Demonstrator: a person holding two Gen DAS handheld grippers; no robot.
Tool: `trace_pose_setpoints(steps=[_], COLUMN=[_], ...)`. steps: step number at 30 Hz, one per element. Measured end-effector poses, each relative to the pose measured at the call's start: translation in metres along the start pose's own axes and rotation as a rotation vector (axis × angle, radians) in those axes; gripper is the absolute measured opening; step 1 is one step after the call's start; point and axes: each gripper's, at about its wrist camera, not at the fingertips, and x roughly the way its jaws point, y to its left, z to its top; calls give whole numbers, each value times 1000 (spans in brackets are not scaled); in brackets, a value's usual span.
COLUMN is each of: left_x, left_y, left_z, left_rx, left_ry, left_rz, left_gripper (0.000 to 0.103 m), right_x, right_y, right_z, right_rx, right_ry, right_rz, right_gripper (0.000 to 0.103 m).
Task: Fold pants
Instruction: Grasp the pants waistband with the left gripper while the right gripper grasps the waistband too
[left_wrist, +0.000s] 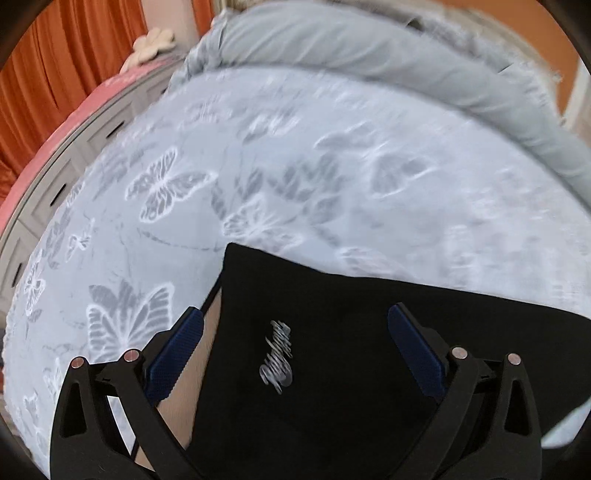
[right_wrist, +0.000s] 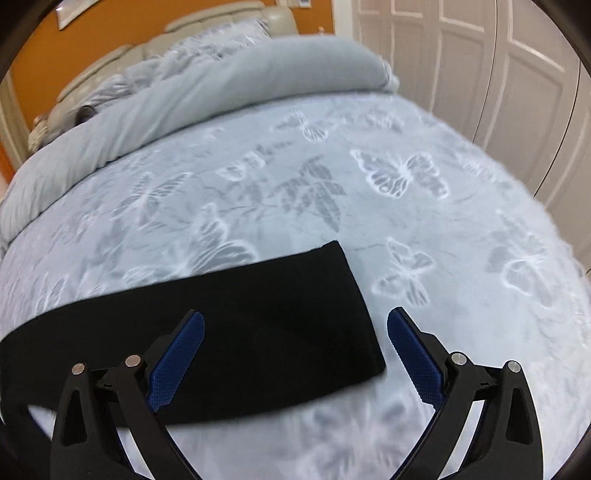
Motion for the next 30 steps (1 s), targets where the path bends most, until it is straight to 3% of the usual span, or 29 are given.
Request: trace_pose_setpoints(steps=[2, 4, 6, 7, 8, 9, 10, 11, 14, 20, 24, 26, 30], left_x=[17, 27, 29, 29, 26, 25, 19, 13, -18, -114, -172, -197, -206], left_y=[4, 7, 9, 9, 8, 6, 3, -2, -8, 26, 54, 72, 99], left_z=[1, 1, 1, 2, 3, 6, 7, 9, 9, -11, -50, -84, -146], left_rx=[-19, -52, -75, -80, -81, -82, -92, -88, -57, -88, -63, -36, 11], left_ry=[29, 31, 16, 10, 1, 3, -4, -22, -102, -237, -279, -283, -238], left_rz=[-10, -38, -19, -30, -55, -104, -101, -89, -84, -248, -314, -321, -266], left_gripper=[96, 84, 63, 57, 33, 16, 16, 13, 12, 12, 12, 13, 16], right_x=[22, 37, 49, 52, 51, 51, 50, 47, 15, -82, -151, -173, -179], right_y=[4, 7, 12, 15, 20, 23, 24, 23, 22, 17, 4, -5, -36], right_z=[4, 4, 1, 0, -2, -2, -1, 0, 7, 0, -38, -64, -128], right_rx=[-11, -16, -17, -24, -45, -56, -51, -45, -58, -134, -219, -254, -275], right_ry=[26, 45, 54, 39, 11, 11, 20, 12, -61, -211, -270, -273, -173], right_rz=[-6, -15, -26, -30, -22, 10, 42, 52, 72, 160, 181, 176, 145], right_gripper=[97, 97, 97, 92, 81, 44, 20, 8, 6, 6, 6, 6, 7])
